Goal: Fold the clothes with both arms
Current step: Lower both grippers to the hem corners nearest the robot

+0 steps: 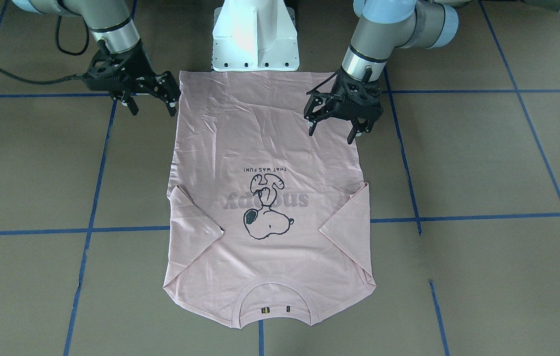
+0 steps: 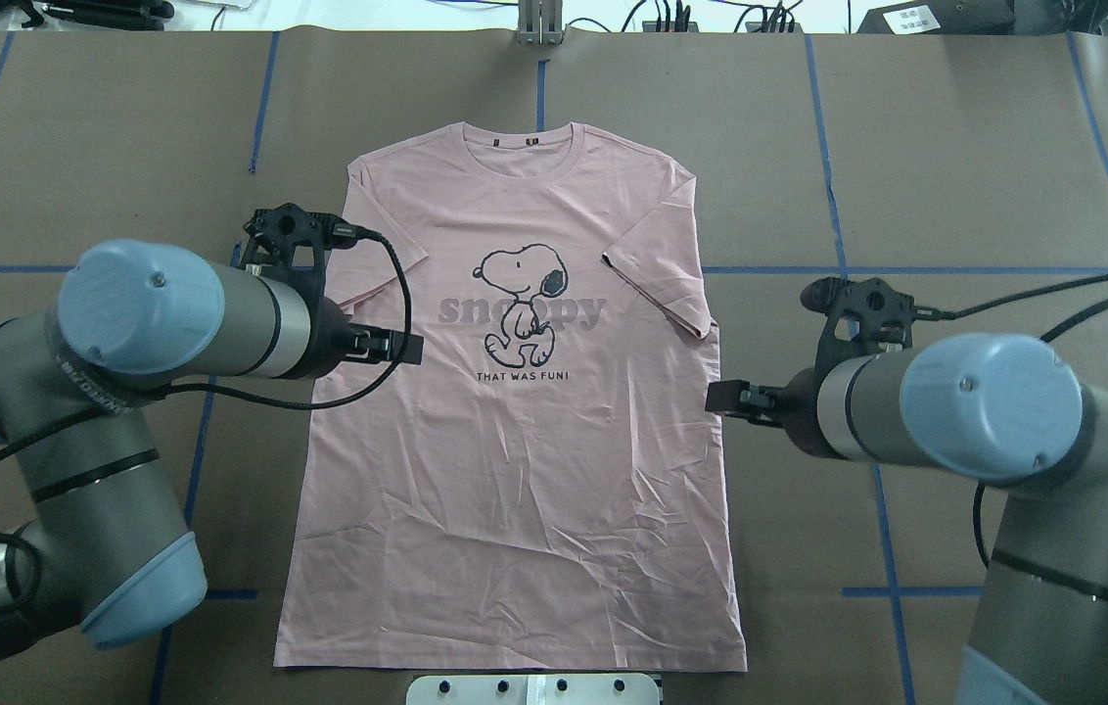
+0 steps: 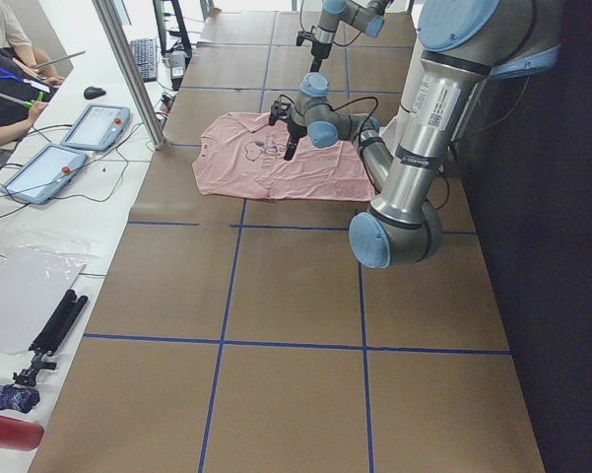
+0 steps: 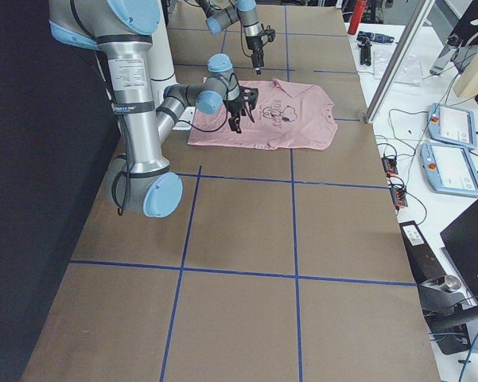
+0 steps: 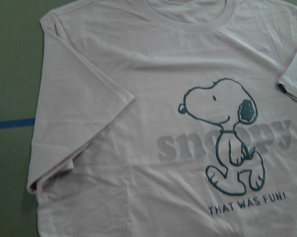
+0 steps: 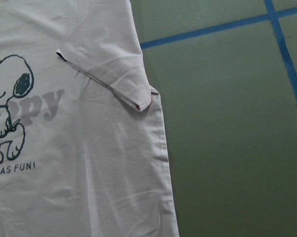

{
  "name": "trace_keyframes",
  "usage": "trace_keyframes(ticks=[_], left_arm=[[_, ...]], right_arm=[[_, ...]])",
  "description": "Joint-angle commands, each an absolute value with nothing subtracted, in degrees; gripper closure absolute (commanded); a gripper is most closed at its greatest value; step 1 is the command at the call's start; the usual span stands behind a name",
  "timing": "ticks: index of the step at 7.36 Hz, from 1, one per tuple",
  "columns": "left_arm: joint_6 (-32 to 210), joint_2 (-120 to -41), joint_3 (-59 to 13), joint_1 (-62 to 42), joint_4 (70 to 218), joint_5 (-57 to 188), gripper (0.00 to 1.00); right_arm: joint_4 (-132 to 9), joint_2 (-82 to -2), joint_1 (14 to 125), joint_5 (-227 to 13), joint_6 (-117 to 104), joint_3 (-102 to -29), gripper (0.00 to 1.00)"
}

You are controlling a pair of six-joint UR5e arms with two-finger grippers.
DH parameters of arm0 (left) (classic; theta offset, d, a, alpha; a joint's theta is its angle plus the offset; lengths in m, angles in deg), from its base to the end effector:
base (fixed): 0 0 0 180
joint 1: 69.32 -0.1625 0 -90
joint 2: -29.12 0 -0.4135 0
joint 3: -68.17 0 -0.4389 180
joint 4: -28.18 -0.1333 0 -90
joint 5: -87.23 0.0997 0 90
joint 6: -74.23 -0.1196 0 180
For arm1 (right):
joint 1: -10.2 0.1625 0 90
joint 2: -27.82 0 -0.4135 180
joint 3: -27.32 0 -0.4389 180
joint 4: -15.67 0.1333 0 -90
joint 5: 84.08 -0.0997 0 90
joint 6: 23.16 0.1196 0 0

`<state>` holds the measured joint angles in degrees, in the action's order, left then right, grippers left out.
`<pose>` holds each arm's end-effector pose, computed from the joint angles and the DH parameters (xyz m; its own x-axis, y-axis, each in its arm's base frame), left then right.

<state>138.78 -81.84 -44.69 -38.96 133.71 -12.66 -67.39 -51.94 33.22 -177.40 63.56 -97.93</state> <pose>0.4752 -0.4090 0.2190 0.5564 0.1647 -0.8144 0.1454 0.9457 0.2906 -0.4445 -0.3262 0.2502 0.5802 0.1844 0.7933 -0.3155 0.9489 0.0101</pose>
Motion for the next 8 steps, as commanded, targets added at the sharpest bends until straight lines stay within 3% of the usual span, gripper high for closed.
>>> trace_keyframes(ticks=[1,2,4,8], left_arm=[[145.91,-74.26,-48.99,-45.12,135.13,-8.69,0.00],[149.87,-71.28,-48.99,-48.98,137.14,-5.26,0.00],[155.68,-64.60,-48.99,-54.96,143.90,-2.09,0.17],[160.81,-60.38,-52.93,-62.54,143.40,-0.84,0.24]], right_arm=[[-67.30,-53.91,21.15,-166.49,72.51,-99.60,0.03],[-66.95,-54.79,18.14,-163.74,74.20,-99.60,0.04],[-66.77,-54.97,16.27,-162.05,76.24,-99.60,0.08],[-66.77,-55.06,15.73,-161.86,76.24,-99.51,0.07]])
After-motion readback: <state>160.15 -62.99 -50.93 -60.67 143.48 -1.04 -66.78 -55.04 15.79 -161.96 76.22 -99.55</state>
